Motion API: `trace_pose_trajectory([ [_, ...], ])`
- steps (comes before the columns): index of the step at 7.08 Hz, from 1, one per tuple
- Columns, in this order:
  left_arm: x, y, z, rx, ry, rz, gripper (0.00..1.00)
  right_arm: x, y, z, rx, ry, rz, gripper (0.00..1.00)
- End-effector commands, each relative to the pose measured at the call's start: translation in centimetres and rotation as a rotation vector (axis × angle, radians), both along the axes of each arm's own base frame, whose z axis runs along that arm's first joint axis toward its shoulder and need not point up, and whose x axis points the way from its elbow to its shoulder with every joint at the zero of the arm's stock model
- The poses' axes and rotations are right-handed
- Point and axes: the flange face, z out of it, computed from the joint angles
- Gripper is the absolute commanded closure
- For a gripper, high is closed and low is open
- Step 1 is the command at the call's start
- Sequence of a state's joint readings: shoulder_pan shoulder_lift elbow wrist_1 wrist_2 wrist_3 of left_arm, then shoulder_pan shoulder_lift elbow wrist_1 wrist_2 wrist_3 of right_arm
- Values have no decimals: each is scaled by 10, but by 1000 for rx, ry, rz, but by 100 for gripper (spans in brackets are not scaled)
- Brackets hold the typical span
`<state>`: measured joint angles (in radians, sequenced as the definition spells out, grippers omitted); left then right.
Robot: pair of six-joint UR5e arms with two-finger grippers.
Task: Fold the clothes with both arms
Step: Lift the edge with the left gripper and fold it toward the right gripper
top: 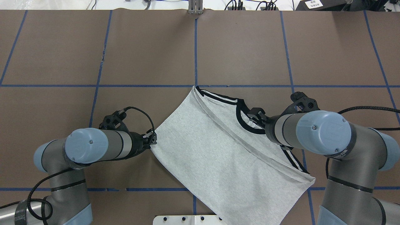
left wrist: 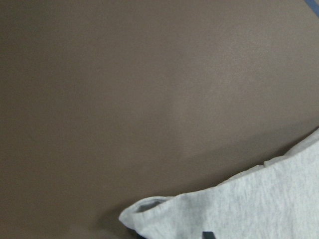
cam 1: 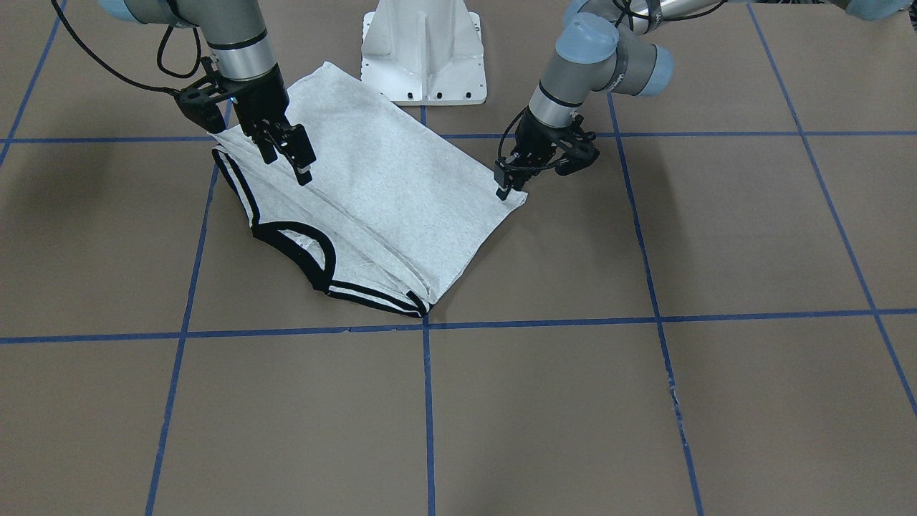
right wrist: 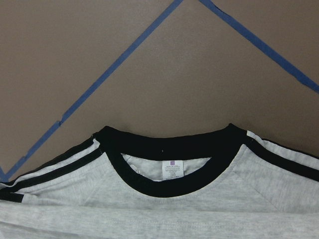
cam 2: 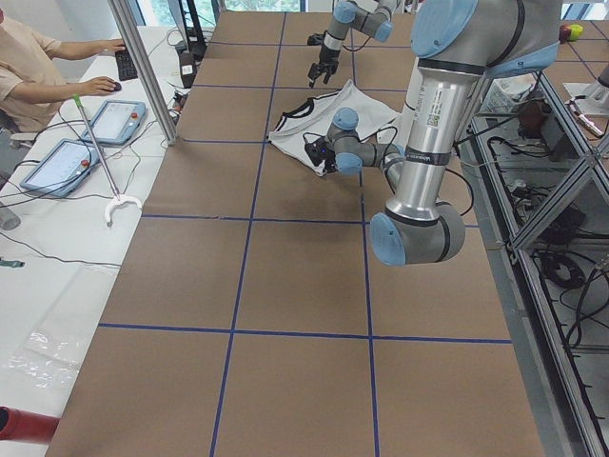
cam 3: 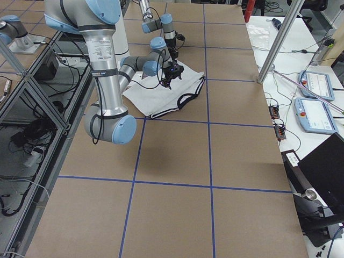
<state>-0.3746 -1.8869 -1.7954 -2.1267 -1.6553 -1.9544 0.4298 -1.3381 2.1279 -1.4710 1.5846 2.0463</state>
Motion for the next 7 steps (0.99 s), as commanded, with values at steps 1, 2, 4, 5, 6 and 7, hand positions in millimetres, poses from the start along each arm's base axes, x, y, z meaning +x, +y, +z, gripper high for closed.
trace_pose_trajectory([
  [1, -17, -24, 0, 12, -5, -40, 100, -2, -1, 2, -2, 6, 1, 0],
  [2, -24, -37, 2, 69, -29, -33, 100, -2, -1, 2, -1, 4, 1, 0],
  [4, -62, -124, 6, 189, -102, -106, 100, -3, -1, 3, -2, 7, 1, 0],
  [5, -67, -193, -8, 183, -124, -189, 100, -2, -1, 3, -1, 4, 3, 0],
  [6, -50, -246, -25, 174, -137, -229, 100, -4, -1, 3, 2, 1, 3, 0],
  [7, -41, -275, -39, 211, -81, -258, 100, -6, -6, -6, 29, -37, 26, 0],
])
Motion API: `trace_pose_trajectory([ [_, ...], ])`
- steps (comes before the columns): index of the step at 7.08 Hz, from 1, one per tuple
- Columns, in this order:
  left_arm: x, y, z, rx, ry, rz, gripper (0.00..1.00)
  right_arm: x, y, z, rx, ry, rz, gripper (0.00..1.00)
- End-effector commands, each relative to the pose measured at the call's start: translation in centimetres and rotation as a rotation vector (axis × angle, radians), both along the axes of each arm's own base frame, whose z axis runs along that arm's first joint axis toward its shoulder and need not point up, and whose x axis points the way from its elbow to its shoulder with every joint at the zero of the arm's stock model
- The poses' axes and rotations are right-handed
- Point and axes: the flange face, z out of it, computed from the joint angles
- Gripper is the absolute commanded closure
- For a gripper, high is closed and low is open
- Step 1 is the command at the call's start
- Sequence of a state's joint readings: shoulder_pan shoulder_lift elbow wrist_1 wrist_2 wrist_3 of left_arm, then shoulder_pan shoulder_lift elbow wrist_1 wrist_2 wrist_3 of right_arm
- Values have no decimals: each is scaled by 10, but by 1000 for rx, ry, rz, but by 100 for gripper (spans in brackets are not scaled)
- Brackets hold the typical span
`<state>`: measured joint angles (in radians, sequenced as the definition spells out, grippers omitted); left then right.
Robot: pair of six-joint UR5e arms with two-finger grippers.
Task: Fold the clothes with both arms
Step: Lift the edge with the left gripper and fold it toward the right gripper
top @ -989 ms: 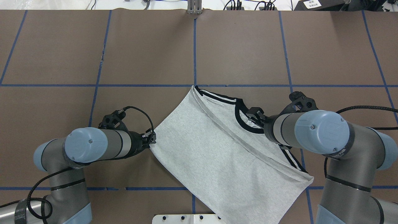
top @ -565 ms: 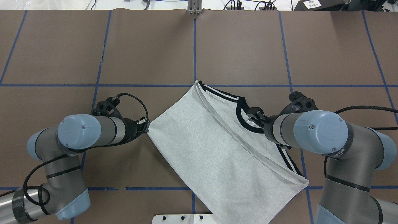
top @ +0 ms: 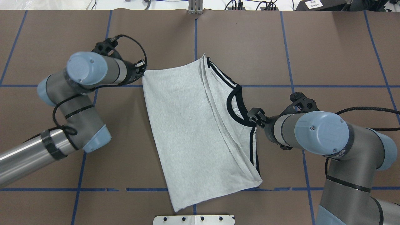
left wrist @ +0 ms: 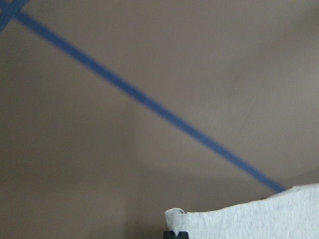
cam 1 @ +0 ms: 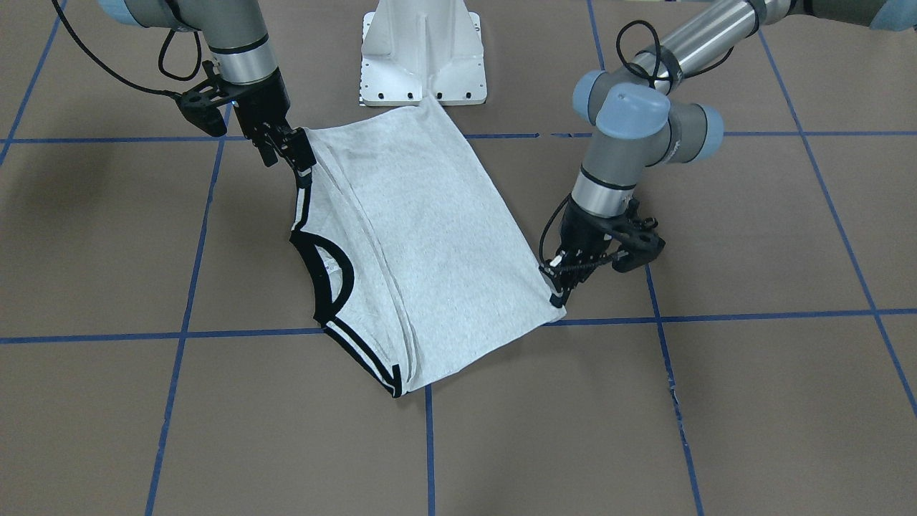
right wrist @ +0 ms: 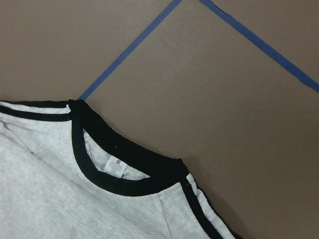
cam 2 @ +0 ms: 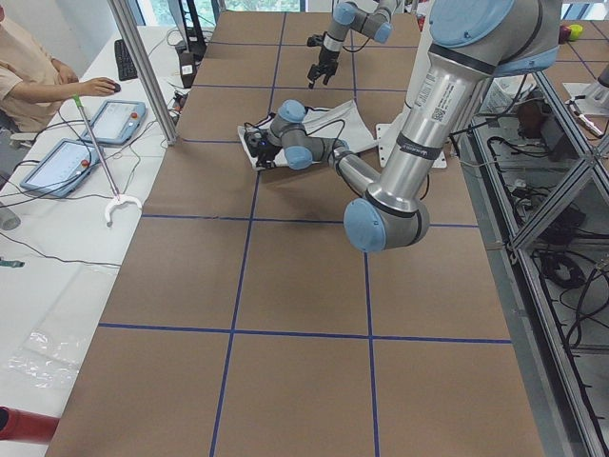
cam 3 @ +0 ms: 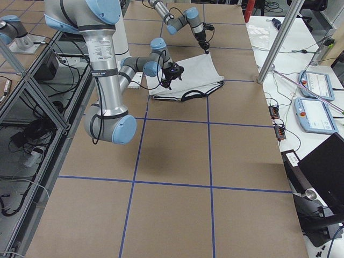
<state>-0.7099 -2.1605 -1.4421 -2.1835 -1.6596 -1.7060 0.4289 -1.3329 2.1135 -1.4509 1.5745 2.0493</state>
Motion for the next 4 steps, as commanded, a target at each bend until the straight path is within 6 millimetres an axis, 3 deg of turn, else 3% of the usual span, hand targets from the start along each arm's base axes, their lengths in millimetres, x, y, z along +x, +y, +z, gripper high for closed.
trace_pose_trajectory([
  [1, 22, -77, -26, 21, 21, -54, 100, -3, -6, -13, 38, -48, 32, 0],
  [2, 36, -91, -21, 29, 28, -54, 100, -15, -1, -9, 43, -33, 14, 0],
  [3, 36, -91, -18, 35, 33, -53, 77, -26, -1, -21, 66, -44, 24, 0],
  [4, 35, -90, -24, 46, 46, -50, 44, -36, 0, -36, 80, -59, 19, 0],
])
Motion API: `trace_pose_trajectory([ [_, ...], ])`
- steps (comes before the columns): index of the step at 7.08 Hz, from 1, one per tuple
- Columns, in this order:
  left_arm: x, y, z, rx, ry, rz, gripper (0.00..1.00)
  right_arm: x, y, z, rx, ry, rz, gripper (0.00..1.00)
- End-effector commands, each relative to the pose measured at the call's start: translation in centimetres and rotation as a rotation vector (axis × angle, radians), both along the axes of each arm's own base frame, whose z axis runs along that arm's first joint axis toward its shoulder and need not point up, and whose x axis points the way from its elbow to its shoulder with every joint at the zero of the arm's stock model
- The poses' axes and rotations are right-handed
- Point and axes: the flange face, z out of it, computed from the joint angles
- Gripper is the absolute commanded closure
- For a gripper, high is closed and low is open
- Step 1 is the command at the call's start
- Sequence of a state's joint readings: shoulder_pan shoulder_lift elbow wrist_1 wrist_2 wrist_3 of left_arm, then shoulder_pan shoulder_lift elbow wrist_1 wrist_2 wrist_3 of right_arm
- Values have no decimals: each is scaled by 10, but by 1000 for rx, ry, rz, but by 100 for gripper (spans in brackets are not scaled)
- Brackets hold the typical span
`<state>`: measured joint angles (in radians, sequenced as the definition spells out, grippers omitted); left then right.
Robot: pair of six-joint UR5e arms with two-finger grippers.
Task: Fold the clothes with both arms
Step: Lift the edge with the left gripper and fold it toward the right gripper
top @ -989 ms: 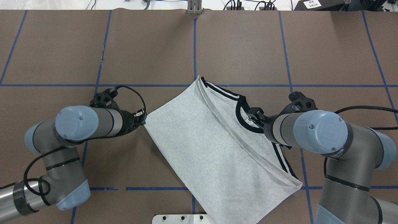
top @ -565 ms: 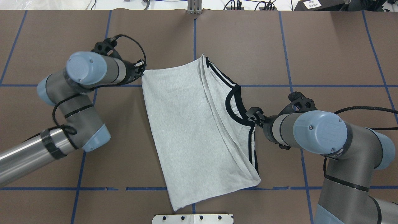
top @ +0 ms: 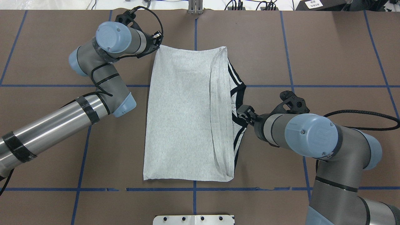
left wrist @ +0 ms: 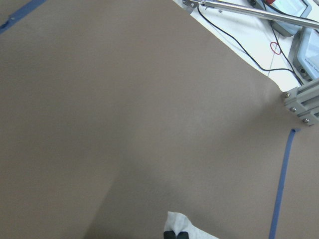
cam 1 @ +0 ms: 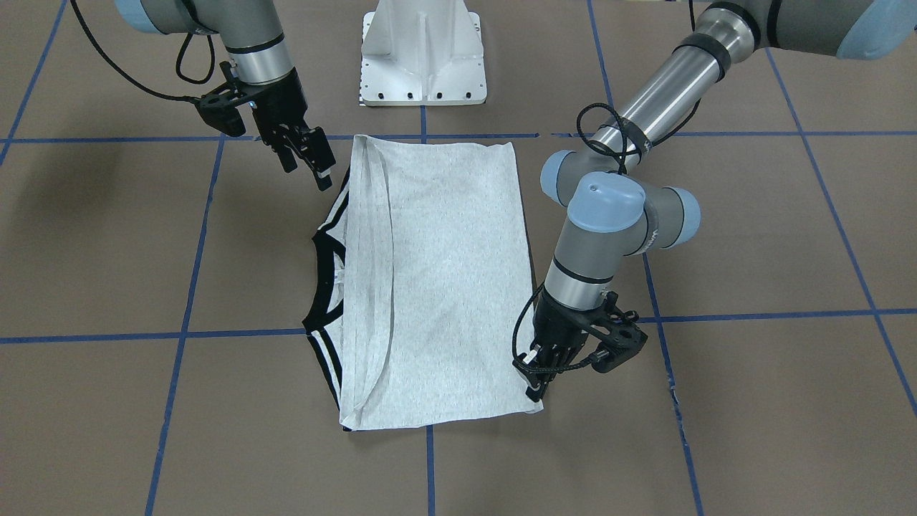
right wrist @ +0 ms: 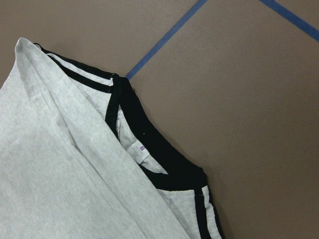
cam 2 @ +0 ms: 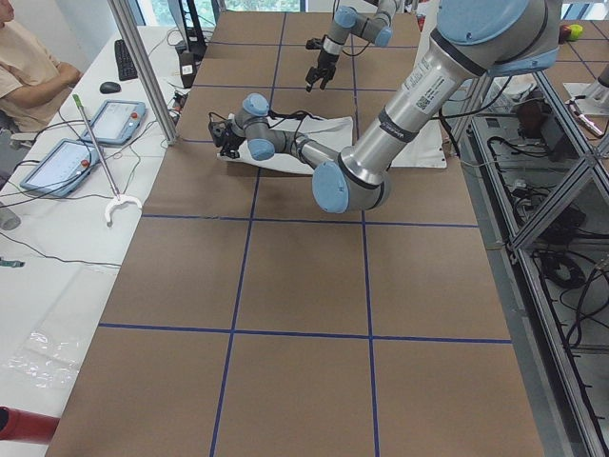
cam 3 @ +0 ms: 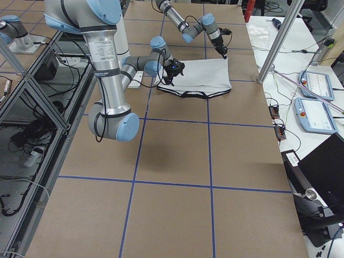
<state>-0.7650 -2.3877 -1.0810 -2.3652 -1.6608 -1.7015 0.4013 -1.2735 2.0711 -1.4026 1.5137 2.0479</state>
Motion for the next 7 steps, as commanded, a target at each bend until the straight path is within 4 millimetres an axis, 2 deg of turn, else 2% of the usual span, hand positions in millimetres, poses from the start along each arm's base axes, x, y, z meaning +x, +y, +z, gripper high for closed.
trace_pose_trajectory([
  [1, -16, 5, -25, 45, 48, -1, 44, -20, 4, -11, 23, 3, -30, 0],
  [2, -32, 15, -23, 45, 82, 44, 44, -38, 19, -2, 117, 74, -180, 0],
  [3, -52, 11, -20, 36, 99, 67, 44, -55, 29, 9, 226, 159, -374, 0],
  [4, -60, 13, -17, 37, 103, 65, 44, -69, 31, 0, 337, 274, -605, 0],
  [5, -61, 13, -15, 36, 102, 64, 44, -76, 30, -17, 389, 376, -721, 0],
  [6, -62, 13, -16, 37, 103, 64, 44, -94, 25, -20, 436, 427, -803, 0],
  [7, -63, 13, -15, 36, 102, 62, 44, -106, 21, -8, 470, 462, -873, 0],
])
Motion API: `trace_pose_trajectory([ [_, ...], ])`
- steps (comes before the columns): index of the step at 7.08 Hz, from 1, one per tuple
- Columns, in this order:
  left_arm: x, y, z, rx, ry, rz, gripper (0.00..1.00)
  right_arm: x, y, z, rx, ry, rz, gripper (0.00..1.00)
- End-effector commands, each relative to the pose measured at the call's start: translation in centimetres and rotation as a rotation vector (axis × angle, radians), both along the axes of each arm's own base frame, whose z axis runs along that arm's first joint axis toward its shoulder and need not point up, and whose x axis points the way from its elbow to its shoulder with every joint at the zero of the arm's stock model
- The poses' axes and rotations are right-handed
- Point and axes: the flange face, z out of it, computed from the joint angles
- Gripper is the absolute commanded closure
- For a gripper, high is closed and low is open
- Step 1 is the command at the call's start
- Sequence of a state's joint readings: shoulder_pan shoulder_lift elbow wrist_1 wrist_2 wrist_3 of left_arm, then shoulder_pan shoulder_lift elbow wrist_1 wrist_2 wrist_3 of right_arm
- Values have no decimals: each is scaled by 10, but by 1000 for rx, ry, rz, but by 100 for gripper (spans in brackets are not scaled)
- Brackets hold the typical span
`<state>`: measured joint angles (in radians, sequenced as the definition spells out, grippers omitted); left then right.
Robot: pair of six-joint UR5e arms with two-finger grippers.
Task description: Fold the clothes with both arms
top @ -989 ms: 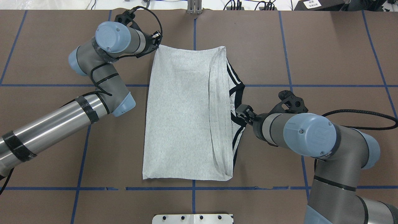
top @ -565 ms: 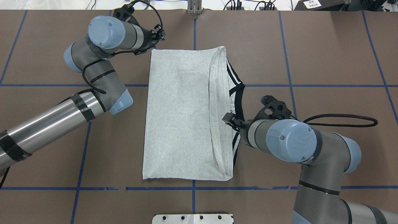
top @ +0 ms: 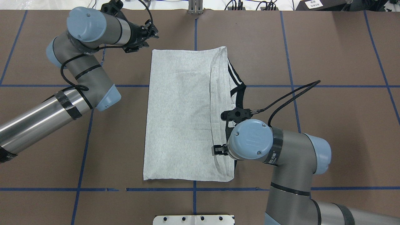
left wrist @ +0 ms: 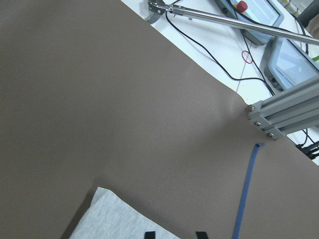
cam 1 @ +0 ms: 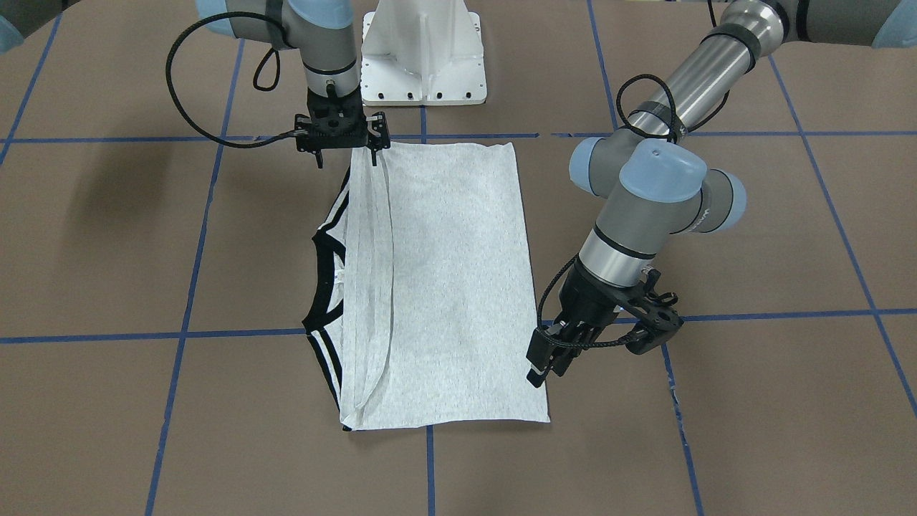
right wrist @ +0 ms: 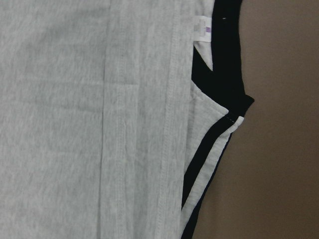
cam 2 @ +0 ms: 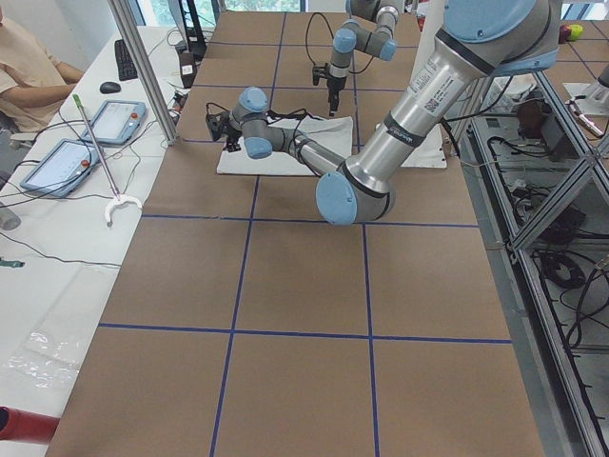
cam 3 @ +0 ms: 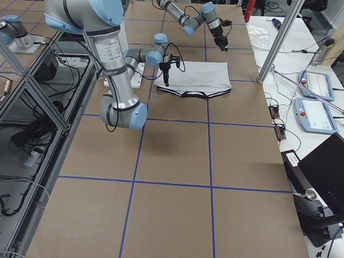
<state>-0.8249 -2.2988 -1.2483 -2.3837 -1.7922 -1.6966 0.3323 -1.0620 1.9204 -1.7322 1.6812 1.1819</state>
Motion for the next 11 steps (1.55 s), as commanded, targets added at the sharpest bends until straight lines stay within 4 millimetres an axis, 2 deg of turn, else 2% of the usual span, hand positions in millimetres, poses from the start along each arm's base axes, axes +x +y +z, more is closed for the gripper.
trace_pose_trajectory([
  [1, -3, 1, 5, -5, -2, -1, 44, -35, -4, 2, 35, 67, -135, 0],
  [2, -4, 3, 2, 0, 3, -1, 44, -50, -8, -1, 23, 90, -140, 0],
  [4, -5, 6, 13, -7, -4, 0, 44, -58, 0, 7, 17, 107, -157, 0],
  [6, -6, 7, 11, -5, -2, 0, 44, -59, 9, 23, 3, 161, -171, 0],
  [7, -7, 8, 8, -1, 2, 0, 44, -48, 12, 33, 2, 176, -176, 0],
  [8, -11, 9, 3, 8, 10, -3, 44, -17, 5, 52, 29, 188, -192, 0],
  [9, -11, 10, 0, 9, 13, -2, 44, 26, 13, 77, 61, 200, -231, 0],
  [10, -12, 11, -4, 10, 16, -1, 44, 48, 26, 83, 62, 189, -234, 0],
  [11, -13, 11, -3, 9, 13, -2, 44, 38, 35, 72, 59, 170, -233, 0],
])
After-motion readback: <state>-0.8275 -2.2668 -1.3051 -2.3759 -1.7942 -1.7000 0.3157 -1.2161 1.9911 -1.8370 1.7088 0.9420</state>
